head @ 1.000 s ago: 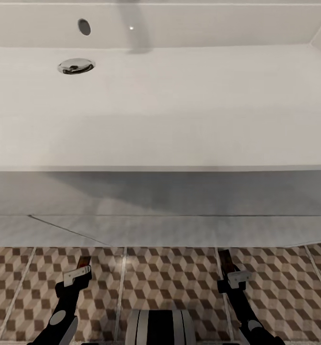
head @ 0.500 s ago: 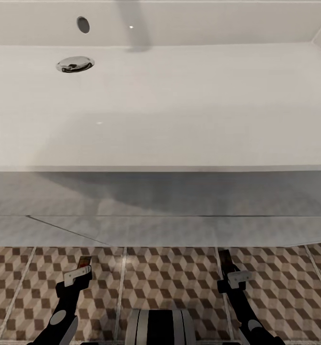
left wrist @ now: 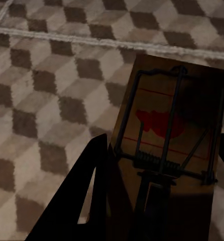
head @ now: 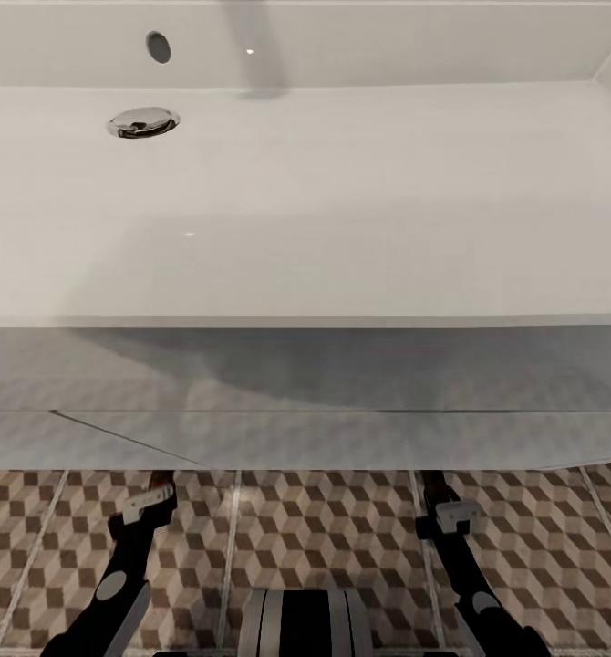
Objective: Take the four mousetraps from the cabinet in the bathroom and place them on the bathroom floor. Make sure all four end up on the same floor surface, and ensure that at least two of them are either under or directly next to the same bathroom sink.
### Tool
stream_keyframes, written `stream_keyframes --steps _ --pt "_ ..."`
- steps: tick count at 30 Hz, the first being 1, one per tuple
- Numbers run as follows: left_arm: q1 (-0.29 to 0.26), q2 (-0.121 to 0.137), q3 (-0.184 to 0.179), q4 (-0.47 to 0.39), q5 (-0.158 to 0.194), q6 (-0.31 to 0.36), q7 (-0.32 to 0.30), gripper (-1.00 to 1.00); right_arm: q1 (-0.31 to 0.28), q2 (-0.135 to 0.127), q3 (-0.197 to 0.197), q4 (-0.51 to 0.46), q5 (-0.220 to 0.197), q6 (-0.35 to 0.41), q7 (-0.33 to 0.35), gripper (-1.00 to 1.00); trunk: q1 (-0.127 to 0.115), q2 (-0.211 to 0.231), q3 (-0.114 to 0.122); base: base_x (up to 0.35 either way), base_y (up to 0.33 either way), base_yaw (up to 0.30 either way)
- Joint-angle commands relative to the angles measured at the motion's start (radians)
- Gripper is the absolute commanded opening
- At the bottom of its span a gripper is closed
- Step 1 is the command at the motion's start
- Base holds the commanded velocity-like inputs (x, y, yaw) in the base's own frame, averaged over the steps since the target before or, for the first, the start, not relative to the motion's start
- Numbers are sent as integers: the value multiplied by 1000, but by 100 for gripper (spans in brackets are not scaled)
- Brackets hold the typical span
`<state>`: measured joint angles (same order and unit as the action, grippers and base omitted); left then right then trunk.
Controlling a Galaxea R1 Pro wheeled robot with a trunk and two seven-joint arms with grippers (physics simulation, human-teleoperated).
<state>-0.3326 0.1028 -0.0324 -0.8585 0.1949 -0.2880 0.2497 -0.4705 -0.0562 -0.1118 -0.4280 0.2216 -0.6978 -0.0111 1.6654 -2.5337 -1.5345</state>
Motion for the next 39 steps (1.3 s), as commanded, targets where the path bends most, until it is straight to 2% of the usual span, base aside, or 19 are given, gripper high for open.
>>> stream_keyframes --steps 1,8,31,35,39 --pt "0 1 -1 -9 5 -3 5 -100 0 1 -6 -1 9 -3 1 -100 0 0 -1 0 0 0" --pt "0 0 13 -24 3 -5 5 -100 0 1 -5 -2 9 -3 2 -100 0 0 -1 0 0 0" --pt "0 0 19 -26 3 -5 5 -100 0 4 0 -1 9 -2 2 -100 0 0 -1 0 0 0" --pt "0 0 18 -26 3 -5 5 -100 0 4 -2 1 5 10 1 -100 2 -1 -16 0 0 0" --pt "0 0 18 -26 3 -6 6 -100 0 4 -3 1 5 67 3 -100 3 -2 -28 0 0 0"
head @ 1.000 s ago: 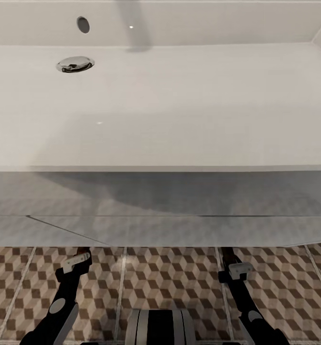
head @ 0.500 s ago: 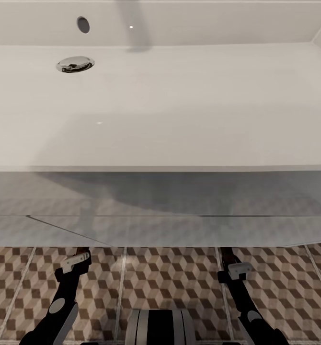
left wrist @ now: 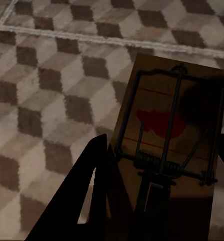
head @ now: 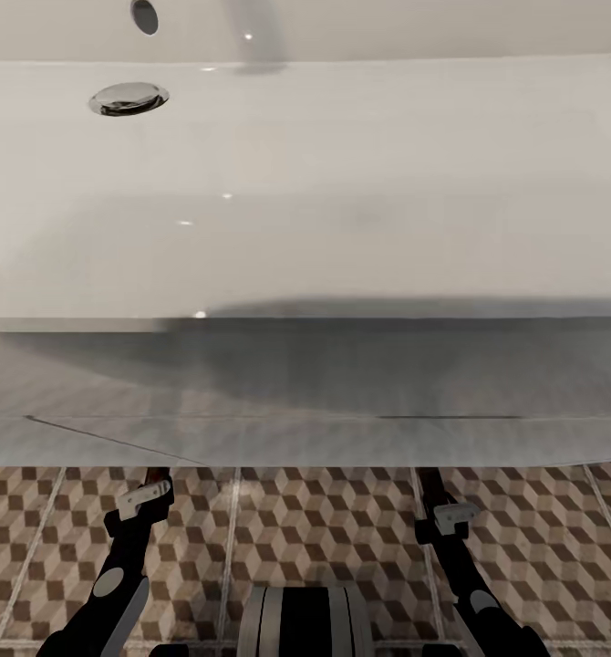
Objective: Take the four mousetraps from the cabinet in the bathroom and place them on the bathroom floor. Make sure all four end up on the same floor surface, and ensure that at least two of them are either under or directly next to the same bathroom sink.
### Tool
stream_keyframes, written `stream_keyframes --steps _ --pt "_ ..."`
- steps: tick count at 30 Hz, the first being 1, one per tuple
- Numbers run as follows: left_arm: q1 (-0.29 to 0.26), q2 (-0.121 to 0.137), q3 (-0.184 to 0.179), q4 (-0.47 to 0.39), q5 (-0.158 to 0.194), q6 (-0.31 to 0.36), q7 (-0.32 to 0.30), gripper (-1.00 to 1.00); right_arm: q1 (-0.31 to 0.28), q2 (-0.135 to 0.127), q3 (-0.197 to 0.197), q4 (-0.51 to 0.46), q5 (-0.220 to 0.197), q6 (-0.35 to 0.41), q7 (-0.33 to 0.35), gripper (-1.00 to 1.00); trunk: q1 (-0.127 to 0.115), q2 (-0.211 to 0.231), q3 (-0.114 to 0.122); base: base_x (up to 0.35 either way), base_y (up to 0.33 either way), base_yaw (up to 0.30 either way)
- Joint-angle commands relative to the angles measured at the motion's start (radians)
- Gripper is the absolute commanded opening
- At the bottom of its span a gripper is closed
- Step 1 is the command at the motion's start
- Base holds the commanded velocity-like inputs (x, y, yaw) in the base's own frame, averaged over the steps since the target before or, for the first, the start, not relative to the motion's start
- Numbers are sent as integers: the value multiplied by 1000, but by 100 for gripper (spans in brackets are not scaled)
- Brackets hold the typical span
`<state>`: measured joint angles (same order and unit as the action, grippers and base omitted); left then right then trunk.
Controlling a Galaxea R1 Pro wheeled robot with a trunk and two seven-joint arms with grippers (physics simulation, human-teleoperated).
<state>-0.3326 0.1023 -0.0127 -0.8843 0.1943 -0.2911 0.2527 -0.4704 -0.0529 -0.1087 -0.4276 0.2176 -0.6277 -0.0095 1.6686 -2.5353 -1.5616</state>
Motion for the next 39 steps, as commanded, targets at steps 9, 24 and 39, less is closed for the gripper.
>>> stream_keyframes --steps 9,24,39 --pt "0 0 -2 0 4 -3 2 -100 0 1 -8 0 11 21 1 -100 0 0 0 0 0 0" --pt "0 -1 -3 -1 5 -3 3 -100 -4 2 -8 -1 4 26 0 -100 0 0 0 0 0 0" --pt "0 0 -3 -1 5 -3 3 -100 -23 14 -8 -2 10 27 -5 -100 0 0 0 0 0 0"
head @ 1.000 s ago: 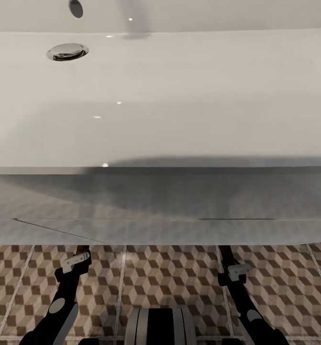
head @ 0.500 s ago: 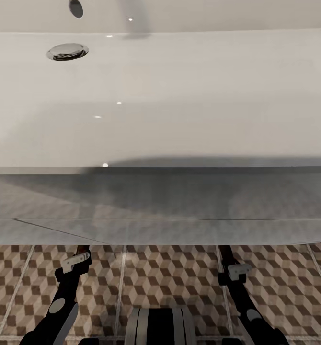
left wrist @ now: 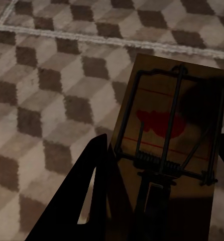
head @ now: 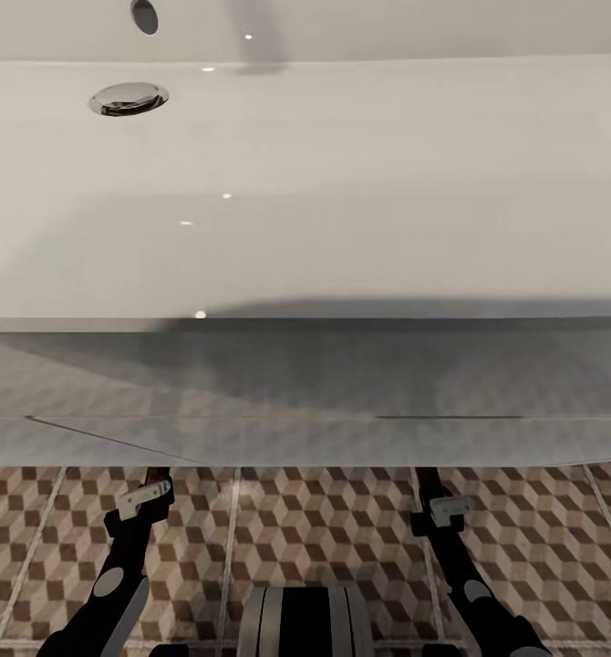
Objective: Take the four mousetraps from the cabinet in the bathroom and place them on the bathroom floor. Make sure all four end up on the same floor surface, and ensure that at least two of them are either under or directly next to the same bathroom sink.
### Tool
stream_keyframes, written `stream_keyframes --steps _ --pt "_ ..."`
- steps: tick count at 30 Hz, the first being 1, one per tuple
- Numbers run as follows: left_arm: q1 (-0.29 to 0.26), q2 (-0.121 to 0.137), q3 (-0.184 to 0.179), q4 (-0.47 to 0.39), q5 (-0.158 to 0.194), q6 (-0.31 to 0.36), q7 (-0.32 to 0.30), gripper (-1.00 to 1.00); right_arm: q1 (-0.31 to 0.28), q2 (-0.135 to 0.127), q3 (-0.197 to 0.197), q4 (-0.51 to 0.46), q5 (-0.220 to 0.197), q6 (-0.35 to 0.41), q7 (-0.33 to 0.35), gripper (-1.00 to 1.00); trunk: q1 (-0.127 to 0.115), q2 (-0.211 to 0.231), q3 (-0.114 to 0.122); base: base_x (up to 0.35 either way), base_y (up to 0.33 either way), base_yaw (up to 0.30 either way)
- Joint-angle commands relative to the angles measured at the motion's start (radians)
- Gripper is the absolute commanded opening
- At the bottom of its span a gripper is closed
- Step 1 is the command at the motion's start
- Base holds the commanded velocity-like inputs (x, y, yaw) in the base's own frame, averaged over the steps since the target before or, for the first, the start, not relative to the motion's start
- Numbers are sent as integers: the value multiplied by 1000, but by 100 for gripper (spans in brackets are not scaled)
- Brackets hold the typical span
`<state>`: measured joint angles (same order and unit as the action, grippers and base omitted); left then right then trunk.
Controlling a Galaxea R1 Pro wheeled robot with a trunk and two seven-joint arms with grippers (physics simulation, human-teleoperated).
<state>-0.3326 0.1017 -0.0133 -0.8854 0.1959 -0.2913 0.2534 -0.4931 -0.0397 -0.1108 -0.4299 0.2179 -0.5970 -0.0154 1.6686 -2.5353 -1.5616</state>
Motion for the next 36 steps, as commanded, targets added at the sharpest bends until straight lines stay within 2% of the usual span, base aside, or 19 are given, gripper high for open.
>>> stream_keyframes --steps 1,11,17,22,36 --pt "0 0 -2 0 4 -3 3 -100 0 1 -6 1 10 -4 0 -100 0 0 0 0 0 0" --pt "0 1 -1 -3 5 -5 3 -100 0 1 -7 -12 11 -17 6 -100 0 0 0 0 0 0" --pt "0 1 3 -64 3 -3 2 -100 0 1 -8 -68 9 -24 6 -100 0 0 0 0 0 0" --pt "0 1 14 -80 2 -3 2 -100 4 1 -7 -90 8 -32 7 -100 0 0 0 0 0 0" --pt "0 0 16 -83 2 -3 49 -100 7 1 -5 -92 8 -53 6 -100 0 0 0 0 0 0"
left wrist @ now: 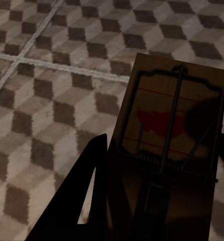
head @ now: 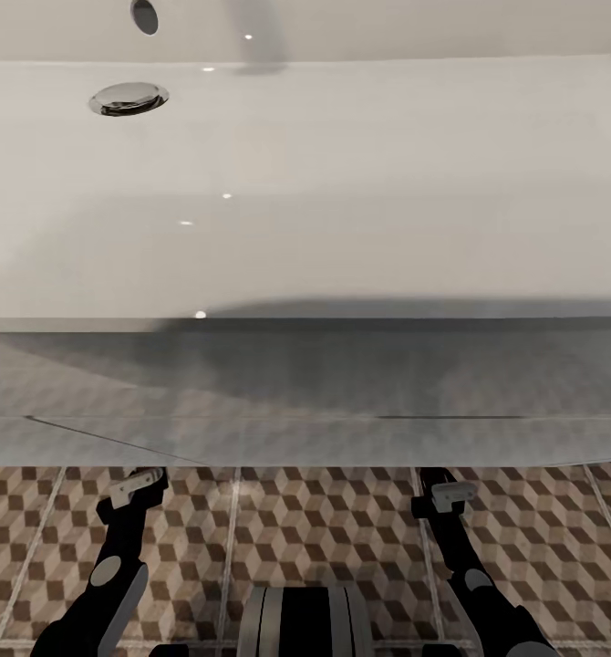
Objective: Take the four mousetraps from the cabinet in the bathroom and place them on the bathroom floor. Make sure all four end up on the same floor surface, and ensure that at least two of them are either under or directly next to the same bathroom sink.
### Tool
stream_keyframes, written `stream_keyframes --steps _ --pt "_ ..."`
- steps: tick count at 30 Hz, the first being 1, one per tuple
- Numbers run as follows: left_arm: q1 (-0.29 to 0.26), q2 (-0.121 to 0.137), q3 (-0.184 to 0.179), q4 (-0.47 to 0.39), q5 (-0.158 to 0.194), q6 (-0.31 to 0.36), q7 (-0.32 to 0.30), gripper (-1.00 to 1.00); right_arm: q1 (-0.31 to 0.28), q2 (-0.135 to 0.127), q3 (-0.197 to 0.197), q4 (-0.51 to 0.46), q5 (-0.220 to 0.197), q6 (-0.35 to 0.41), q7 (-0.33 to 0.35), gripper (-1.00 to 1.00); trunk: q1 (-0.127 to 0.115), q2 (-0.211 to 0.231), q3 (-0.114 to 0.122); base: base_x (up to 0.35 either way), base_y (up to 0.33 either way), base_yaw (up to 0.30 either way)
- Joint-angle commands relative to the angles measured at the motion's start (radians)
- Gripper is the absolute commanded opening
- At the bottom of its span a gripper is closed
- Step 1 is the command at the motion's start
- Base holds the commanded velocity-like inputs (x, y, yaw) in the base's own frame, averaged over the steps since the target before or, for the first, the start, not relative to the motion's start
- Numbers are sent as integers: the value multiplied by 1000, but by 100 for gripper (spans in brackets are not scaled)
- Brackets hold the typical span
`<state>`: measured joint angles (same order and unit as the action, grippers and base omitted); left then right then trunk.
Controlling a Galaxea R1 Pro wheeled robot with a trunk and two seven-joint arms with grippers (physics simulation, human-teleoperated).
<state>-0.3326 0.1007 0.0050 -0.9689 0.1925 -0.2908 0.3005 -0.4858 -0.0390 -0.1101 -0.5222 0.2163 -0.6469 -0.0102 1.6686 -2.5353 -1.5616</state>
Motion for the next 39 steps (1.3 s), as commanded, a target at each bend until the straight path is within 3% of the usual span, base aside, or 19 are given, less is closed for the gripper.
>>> stream_keyframes --steps 1,28,39 --pt "0 1 -2 1 5 -4 2 -100 0 1 -5 1 9 -3 1 -100 0 0 0 0 0 0" --pt "0 -1 -3 6 -2 -4 3 -100 2 -1 -15 -45 6 -8 -1 -100 0 0 0 0 0 0" --pt "0 -7 -3 12 -93 -2 8 -100 2 -1 -16 -45 6 -10 -1 -100 0 0 0 0 0 0"
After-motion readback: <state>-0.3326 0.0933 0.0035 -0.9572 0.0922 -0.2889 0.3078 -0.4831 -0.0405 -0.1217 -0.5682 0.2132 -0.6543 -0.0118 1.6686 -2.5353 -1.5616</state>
